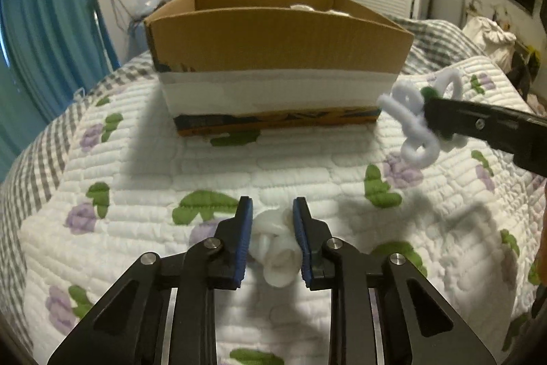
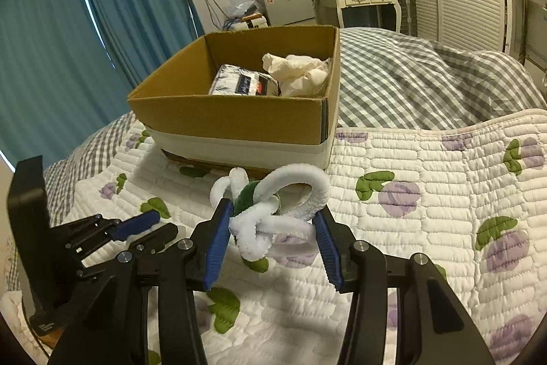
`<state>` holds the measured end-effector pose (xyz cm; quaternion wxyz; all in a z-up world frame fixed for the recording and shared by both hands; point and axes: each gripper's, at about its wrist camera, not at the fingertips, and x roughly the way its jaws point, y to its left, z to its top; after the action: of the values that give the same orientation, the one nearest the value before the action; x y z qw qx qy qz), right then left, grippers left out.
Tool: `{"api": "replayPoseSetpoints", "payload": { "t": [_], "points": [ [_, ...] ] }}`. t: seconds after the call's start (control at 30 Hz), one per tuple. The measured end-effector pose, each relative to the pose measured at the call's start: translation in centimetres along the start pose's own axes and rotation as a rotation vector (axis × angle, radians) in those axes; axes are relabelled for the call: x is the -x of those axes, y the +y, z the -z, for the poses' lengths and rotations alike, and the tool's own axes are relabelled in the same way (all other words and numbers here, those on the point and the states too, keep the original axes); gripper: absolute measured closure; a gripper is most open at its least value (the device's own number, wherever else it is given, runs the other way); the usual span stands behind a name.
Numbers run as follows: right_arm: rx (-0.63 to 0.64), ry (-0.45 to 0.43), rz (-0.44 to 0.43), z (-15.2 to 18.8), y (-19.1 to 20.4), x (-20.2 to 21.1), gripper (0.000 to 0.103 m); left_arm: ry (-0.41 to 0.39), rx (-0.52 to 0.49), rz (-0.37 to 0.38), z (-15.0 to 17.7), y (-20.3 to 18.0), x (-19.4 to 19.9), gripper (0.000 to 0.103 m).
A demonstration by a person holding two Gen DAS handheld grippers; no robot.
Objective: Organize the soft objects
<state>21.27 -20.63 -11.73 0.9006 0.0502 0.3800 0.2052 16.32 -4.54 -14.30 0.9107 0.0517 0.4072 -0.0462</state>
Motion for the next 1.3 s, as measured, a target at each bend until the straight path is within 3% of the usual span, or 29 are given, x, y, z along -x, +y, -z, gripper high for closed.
{"api": "replayPoseSetpoints", "payload": {
  "t": [0.1, 0.13, 0.33, 0.5, 0.53, 0.87, 1.13, 1.23, 1.3],
  "points": [
    [0.01, -0.013, 0.001, 0.2, 0.5, 1.1, 0.055, -0.003, 0.01, 0.01, 0.2, -0.2, 1.1, 0.087],
    [0.011, -0.017, 0.0, 0.2, 0.7, 1.4, 0.055, -0.003, 0.008, 0.02, 0.0, -0.5, 1.6, 0.102],
    [0.024, -0.058, -0.003, 0.0, 1.6, 4.3, 0.055, -0.013, -0.036, 0.008, -0.2, -1.4, 4.1, 0.102],
    [0.031, -0.077, -0.005, 0.3, 2.2, 6.0, 0.055, -0.032, 0.014, 0.037, 0.8, -0.9, 5.6, 0.101],
    [0.03, -0.078, -0.007, 0.4, 2.2, 6.1, 0.055, -0.032, 0.027, 0.041, 0.8, -0.8, 5.8, 0.096],
    [0.013, -0.054, -0.023, 1.0, 0.8, 4.6, 0.055, 0.141, 0.07, -0.032, 1.7, -1.2, 0.5, 0.094],
    [-0.047, -0.021, -0.055, 1.1, -1.7, 2.9, 0.055, 0.095, 0.105, -0.049, 1.1, -1.6, 0.9, 0.094],
    [-0.045, -0.028, -0.063, 0.9, -1.7, 3.1, 0.055, -0.014, 0.104, -0.016, 1.2, -1.7, 2.8, 0.094],
    [-0.034, -0.033, -0.068, 0.7, -1.3, 3.1, 0.055, -0.011, 0.075, -0.02, 0.9, -1.9, 2.9, 0.094]
  ]
}}
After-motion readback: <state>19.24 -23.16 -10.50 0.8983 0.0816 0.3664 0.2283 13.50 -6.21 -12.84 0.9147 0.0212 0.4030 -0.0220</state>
